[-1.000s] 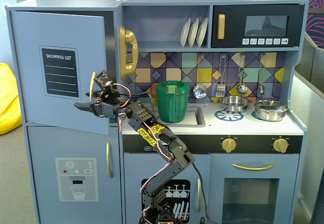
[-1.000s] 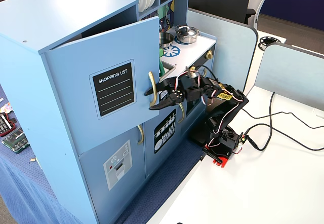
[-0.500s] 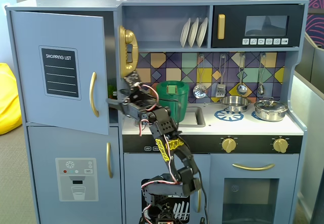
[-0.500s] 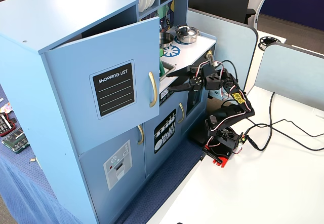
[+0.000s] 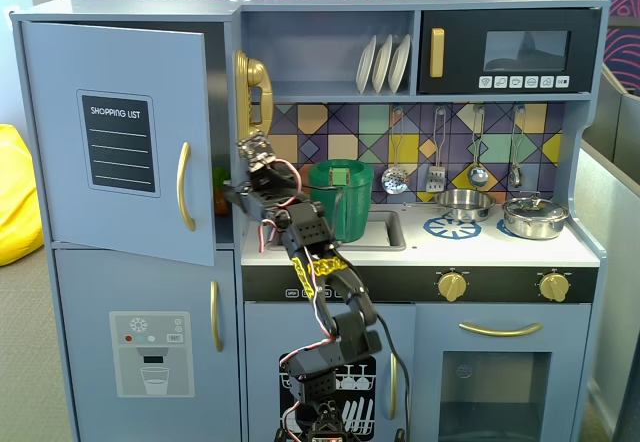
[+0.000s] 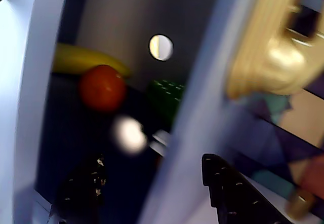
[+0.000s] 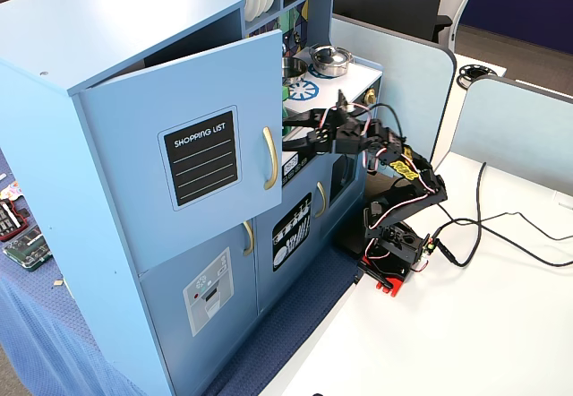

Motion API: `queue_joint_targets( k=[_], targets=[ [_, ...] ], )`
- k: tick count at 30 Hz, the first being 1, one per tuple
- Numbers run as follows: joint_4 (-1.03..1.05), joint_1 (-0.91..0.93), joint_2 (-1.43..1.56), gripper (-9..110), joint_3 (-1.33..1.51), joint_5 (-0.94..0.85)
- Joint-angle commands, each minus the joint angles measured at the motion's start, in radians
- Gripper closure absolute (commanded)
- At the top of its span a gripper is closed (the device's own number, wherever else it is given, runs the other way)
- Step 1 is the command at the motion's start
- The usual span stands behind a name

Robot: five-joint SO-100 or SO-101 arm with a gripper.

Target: Open the left cabinet door

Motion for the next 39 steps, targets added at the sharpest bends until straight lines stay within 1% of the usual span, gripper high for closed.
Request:
queue_joint_targets(
  k=[1, 8, 16, 19, 21, 24, 30, 36, 39],
  targets=[
    [-0.101, -0.103, -0.034, 86, -0.021, -0.046],
    [-0.124, -0.267, -0.003, 84, 0.017, -0.058],
    [-0.195, -0.505, 0.021, 84, 0.043, -0.052],
    [-0.209, -0.537, 0.02, 85, 0.043, -0.061],
    [-0.209, -0.52, 0.026, 85, 0.051, -0.058],
    [-0.173, -0.41, 0.058, 86, 0.078, 0.009],
    [-0.038, -0.014, 0.124, 86, 0.158, 0.261],
    [0.048, 0.288, 0.258, 85, 0.374, 0.528],
    [0.123, 0.396, 0.336, 84, 0.483, 0.611]
  ],
)
